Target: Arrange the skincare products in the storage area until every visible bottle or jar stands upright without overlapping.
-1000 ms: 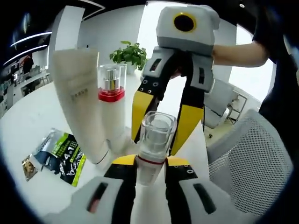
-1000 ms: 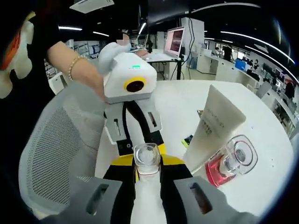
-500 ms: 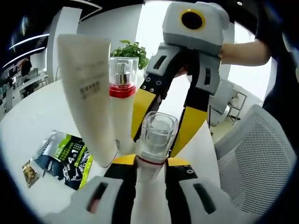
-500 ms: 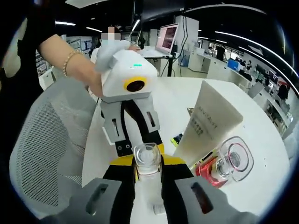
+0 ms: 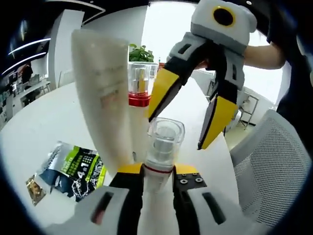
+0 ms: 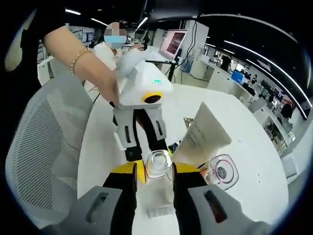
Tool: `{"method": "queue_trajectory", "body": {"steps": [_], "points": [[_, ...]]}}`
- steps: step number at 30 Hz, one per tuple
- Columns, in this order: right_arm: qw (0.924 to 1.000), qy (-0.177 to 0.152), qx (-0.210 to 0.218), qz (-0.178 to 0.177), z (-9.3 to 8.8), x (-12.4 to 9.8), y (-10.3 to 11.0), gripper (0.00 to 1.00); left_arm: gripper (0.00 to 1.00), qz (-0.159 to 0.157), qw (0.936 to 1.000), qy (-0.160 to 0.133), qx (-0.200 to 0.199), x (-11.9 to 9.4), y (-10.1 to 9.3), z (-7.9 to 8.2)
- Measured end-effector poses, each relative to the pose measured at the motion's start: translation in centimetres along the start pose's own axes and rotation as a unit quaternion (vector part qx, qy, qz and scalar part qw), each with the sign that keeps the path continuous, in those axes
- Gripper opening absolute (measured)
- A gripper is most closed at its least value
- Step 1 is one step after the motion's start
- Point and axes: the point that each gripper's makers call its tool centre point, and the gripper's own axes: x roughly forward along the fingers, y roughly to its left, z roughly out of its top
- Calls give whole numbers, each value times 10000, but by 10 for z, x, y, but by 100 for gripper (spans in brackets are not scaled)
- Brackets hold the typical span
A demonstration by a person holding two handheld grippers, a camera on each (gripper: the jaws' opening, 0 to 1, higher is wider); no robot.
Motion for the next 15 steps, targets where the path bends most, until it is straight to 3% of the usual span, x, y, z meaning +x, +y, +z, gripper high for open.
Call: {"method": "queue_trajectory", "body": {"steps": [8,15], "points": [[9998,181,104,-59,-17,-13,11,28,16,-31,10000,-28,-73,0,2,2],[9994,153,294,-68,-19,-13,14,29,17,-48,9998,-98,-157,-2,2,5]]}}
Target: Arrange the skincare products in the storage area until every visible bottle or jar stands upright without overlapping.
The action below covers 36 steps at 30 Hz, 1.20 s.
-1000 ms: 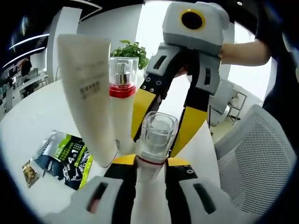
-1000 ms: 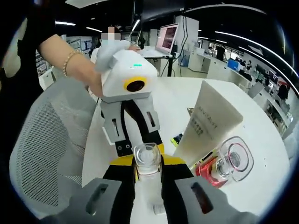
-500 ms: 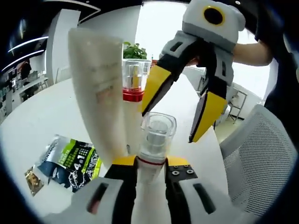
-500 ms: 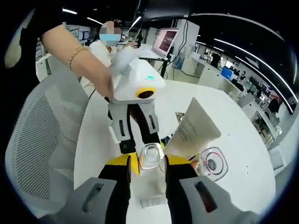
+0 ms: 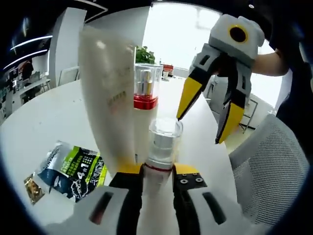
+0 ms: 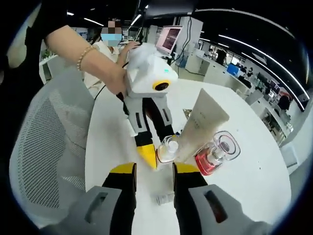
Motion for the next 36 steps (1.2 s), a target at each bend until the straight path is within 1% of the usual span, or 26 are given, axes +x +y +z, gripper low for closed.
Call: {"method": "queue_trajectory", "body": {"steps": [8,12,20,22,24,26,33,36], "points": [[10000,-24,31,-22,3,3,-2,29,17,31,10000,-10,17,-2,1,1],[9999,-103,-10,-33,9,3,-2,28,17,44,10000,-22,-5,-3,1,1],[9999,-170,-5,15,14,7,-1,28,16,51,10000,38,-42,0,1,-6],[9999,-163,-7,2,14,8,-2,28,19,62,9999,74,-55,0,1,-8],[9999,-167,13,-8,14,8,-3,28,20,59,9999,44,-69,0,0,-6],[9998,-180,79,-18,13,8,-4,28,20,61,9999,-7,-89,-1,0,-4],[9998,-157,146,-58,10,7,-6,28,20,115,9999,34,-72,-6,4,-7],[9998,-152,152,-58,9,7,-5,28,19,131,9999,37,-78,-9,3,-8]]}}
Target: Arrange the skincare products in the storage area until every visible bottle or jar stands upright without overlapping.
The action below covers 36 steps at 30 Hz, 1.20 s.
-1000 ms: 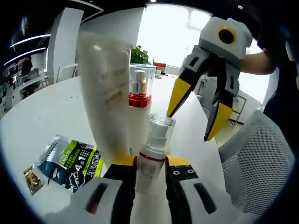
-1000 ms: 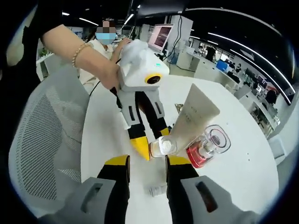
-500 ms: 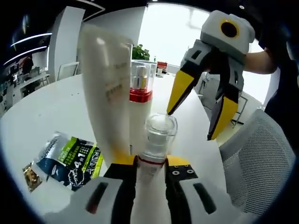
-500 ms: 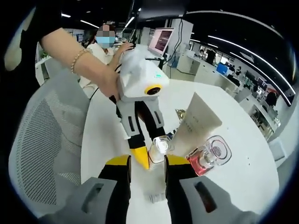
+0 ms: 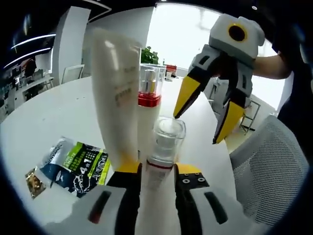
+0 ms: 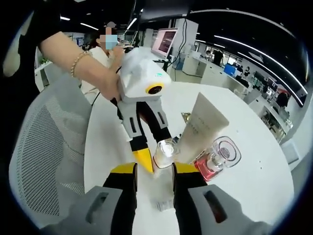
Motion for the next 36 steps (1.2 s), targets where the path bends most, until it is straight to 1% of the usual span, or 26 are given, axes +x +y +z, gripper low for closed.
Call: {"method": "queue_trajectory", "body": {"steps": [3,7,18,25,30,36], "points": [[10000,19,27,3,-2,0,1,28,17,18,10000,56,6,-1,-1,-2],[10000,16,41,13,-3,0,2,28,14,18,10000,47,4,1,1,-3],[10000,17,32,51,-3,1,5,28,14,-15,10000,12,14,4,2,-1],[10000,5,54,42,-2,1,5,28,14,-78,10000,8,33,5,0,-1],[10000,6,76,56,-1,2,10,28,14,-141,9999,28,70,5,-1,-1],[9999,26,100,54,-3,2,11,28,15,-138,9999,17,3,3,3,-1]]}}
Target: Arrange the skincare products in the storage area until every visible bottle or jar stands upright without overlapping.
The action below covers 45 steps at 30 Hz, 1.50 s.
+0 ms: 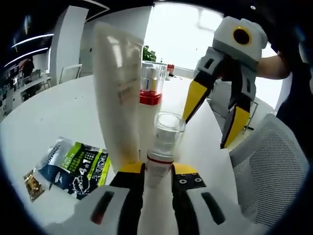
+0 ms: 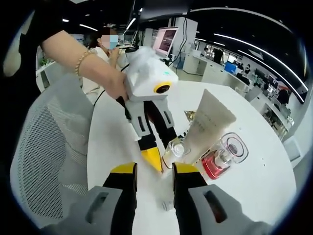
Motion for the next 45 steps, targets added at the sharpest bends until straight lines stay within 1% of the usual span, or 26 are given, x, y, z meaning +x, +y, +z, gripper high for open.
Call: {"method": "queue_trajectory", "body": {"steps": [3,5,11,14,17,19,23,28,31,32,33,34,37,42,45], "points": [[10000,-4,19,-32,-1,-1,-1,28,16,-23,10000,-77,-56,-1,-2,5],[10000,1,38,-51,-2,-2,-1,29,17,-15,10000,-79,-53,-2,-4,6],[10000,26,38,-81,-2,-4,3,30,18,8,10000,6,-44,-6,-7,3],[9999,2,69,-149,-1,-6,3,32,22,70,10000,-9,-63,-13,-8,5],[9996,-42,121,-248,1,-9,2,37,26,103,9999,-41,-75,-21,-10,8],[9994,-64,148,-306,2,-11,2,39,29,134,9999,-38,-75,-25,-7,6],[9990,-91,185,-406,5,-16,5,43,35,229,9996,-51,-131,-32,-13,5],[9979,-230,244,-547,10,-20,12,50,40,281,9992,-146,-260,-45,-23,12],[9970,-277,338,-643,13,-20,17,56,47,258,9989,-225,-327,-57,-38,20],[9964,-317,424,-661,14,-20,19,57,49,262,9988,-230,-334,-58,-39,20],[9960,-334,480,-670,14,-20,21,59,50,269,9985,-244,-398,-66,-48,25],[9955,-357,520,-702,14,-20,22,60,51,265,9984,-252,-423,-69,-50,26],[9944,-425,567,-784,16,-20,27,62,54,313,9983,-247,-428,-77,-58,23],[9917,-582,684,-923,22,-25,35,67,61,470,9972,-183,-546,-89,-62,13],[9906,-585,747,-986,20,-27,40,69,64,548,9965,-220,-590,-99,-66,11]]}}
